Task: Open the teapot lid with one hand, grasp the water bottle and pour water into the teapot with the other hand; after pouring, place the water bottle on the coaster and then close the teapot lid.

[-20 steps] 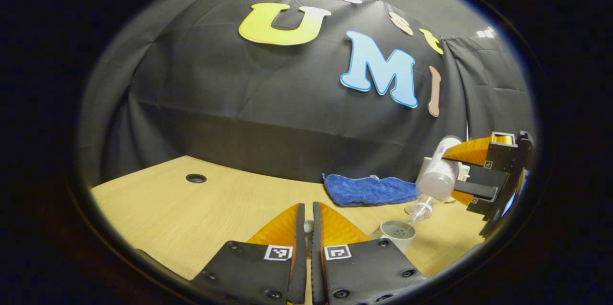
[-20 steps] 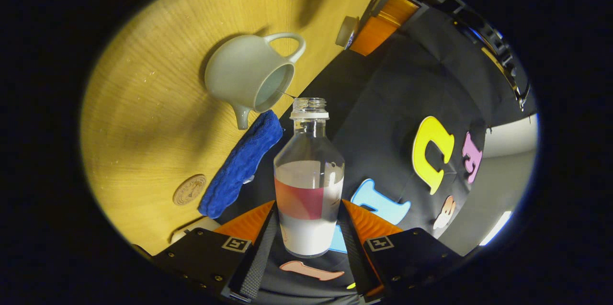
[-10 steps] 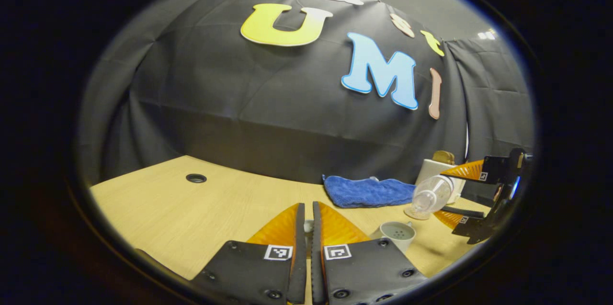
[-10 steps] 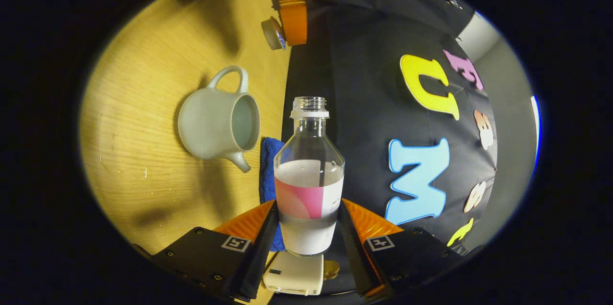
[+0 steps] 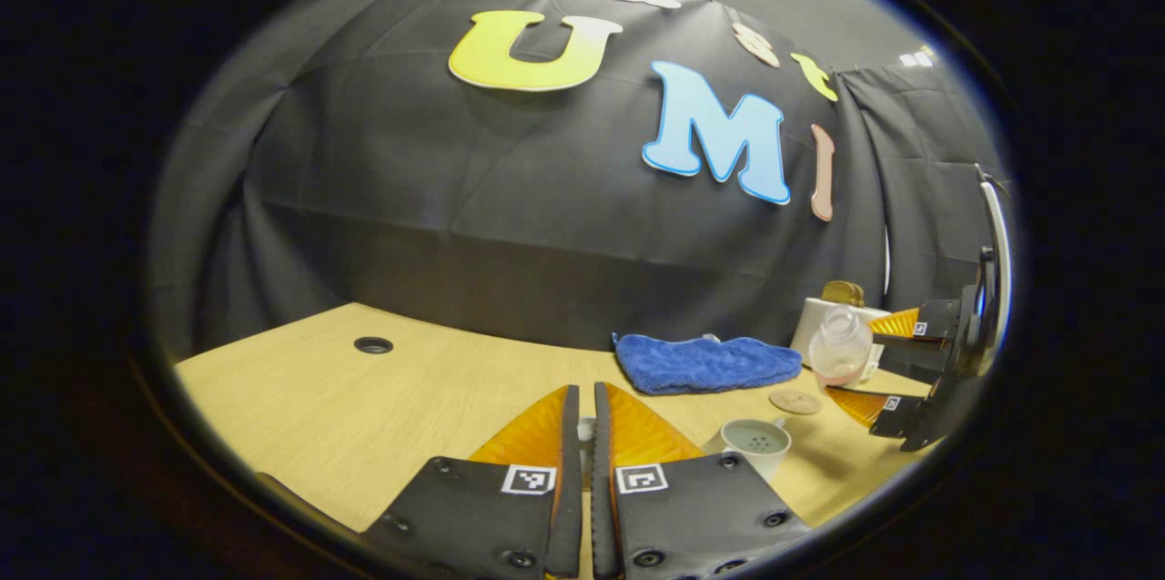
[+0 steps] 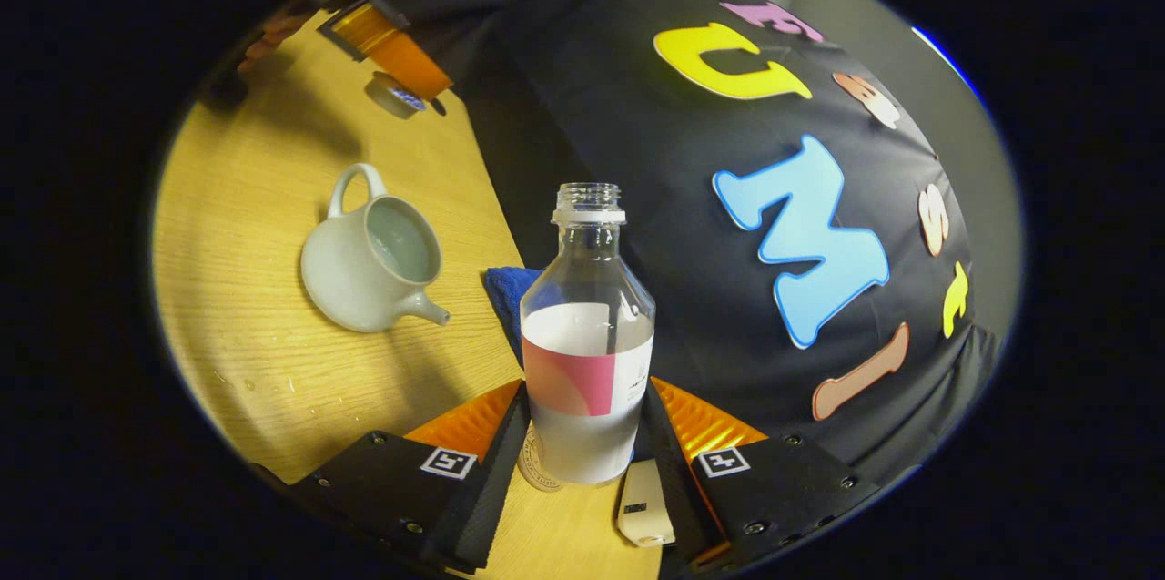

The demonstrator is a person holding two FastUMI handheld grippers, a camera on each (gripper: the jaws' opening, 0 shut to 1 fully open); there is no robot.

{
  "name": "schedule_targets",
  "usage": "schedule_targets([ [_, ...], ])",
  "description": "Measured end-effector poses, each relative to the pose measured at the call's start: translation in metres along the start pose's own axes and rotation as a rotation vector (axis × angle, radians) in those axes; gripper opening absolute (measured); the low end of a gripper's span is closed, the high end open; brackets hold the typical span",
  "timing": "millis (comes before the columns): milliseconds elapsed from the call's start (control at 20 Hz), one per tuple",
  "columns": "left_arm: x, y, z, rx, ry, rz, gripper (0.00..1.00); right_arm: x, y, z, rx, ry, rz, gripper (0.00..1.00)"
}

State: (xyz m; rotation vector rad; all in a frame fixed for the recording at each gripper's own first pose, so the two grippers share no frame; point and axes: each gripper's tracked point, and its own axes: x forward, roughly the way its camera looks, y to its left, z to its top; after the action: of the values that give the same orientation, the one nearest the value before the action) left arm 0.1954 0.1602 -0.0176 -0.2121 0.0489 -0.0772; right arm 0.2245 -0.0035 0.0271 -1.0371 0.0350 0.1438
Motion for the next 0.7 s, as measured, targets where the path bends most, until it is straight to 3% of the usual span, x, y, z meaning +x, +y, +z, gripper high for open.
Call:
schedule_targets([
  [300,0.001,-0.002,-0.001,0.007,-0.005,-0.008,0.1,0.009,-0.024,-0.025,0.326,0.03,-0.033,0.73],
  [700,0.0,-0.005,0.002,0.023,-0.009,-0.015,0.12,0.045,-0.038,-0.05,0.656,0.038,-0.08,0.74],
])
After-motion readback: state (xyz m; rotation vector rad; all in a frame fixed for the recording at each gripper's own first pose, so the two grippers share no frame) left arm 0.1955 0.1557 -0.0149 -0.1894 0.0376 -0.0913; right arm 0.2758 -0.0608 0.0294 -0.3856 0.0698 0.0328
